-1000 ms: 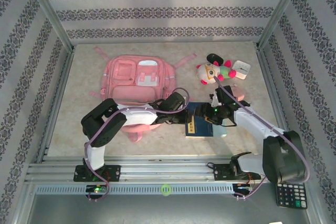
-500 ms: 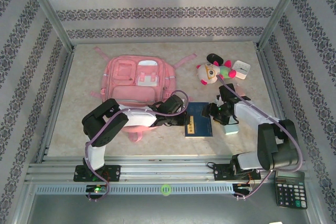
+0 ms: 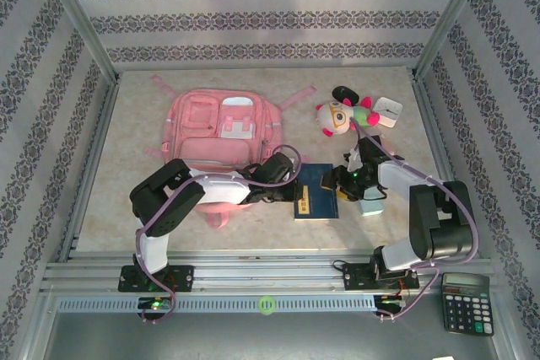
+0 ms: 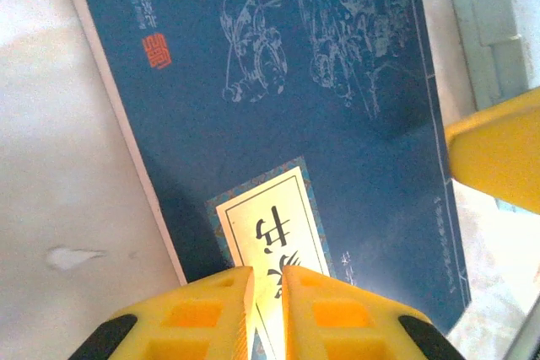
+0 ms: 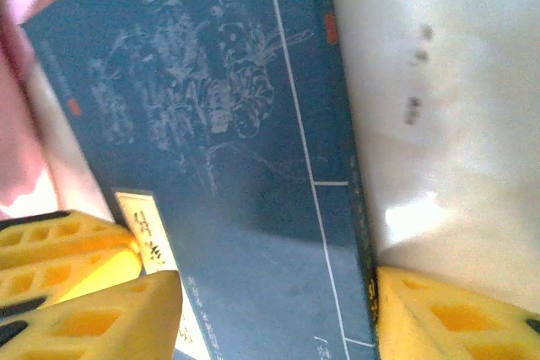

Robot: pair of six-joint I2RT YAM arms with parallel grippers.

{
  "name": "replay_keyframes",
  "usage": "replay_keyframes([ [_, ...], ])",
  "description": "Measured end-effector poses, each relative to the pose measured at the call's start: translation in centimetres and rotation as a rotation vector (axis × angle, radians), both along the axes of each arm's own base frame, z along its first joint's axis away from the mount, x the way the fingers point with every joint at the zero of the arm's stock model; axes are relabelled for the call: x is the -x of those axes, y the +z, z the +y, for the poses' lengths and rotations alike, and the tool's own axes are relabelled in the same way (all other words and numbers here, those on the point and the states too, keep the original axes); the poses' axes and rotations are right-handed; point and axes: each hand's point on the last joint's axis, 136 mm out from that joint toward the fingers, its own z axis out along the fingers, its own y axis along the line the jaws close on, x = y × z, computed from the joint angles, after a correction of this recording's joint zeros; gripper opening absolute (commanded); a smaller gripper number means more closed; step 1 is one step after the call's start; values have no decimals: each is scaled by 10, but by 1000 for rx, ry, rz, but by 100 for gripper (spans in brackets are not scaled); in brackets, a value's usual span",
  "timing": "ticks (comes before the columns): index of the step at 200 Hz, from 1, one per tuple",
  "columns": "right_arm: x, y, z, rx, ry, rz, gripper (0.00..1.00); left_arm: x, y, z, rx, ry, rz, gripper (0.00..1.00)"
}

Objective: Pack the student bag

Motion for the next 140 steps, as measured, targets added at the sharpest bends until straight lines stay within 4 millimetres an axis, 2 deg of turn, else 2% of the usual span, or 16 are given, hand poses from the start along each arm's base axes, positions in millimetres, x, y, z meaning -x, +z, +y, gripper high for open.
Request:
replay_keyframes([
  [40, -14, 16, 11, -89, 22, -90, 50, -6, -1, 12, -37, 35, -11, 16],
  [69, -9, 44, 44, -286, 106, -114, 48, -7, 2, 7, -21, 28, -27, 16],
  [90, -8, 52, 50, -352, 113, -120, 47, -7, 2, 7, -19, 27, -29, 16],
  [112, -2, 52, 48, -346, 99, -106, 30, -7, 3, 6, -13, 22, -28, 16],
  [131, 2, 47, 42, -290, 81, -96, 22, -6, 3, 5, -10, 16, -29, 21],
  [140, 4, 45, 37, -254, 66, -86, 9, -6, 3, 5, -11, 13, -32, 25],
])
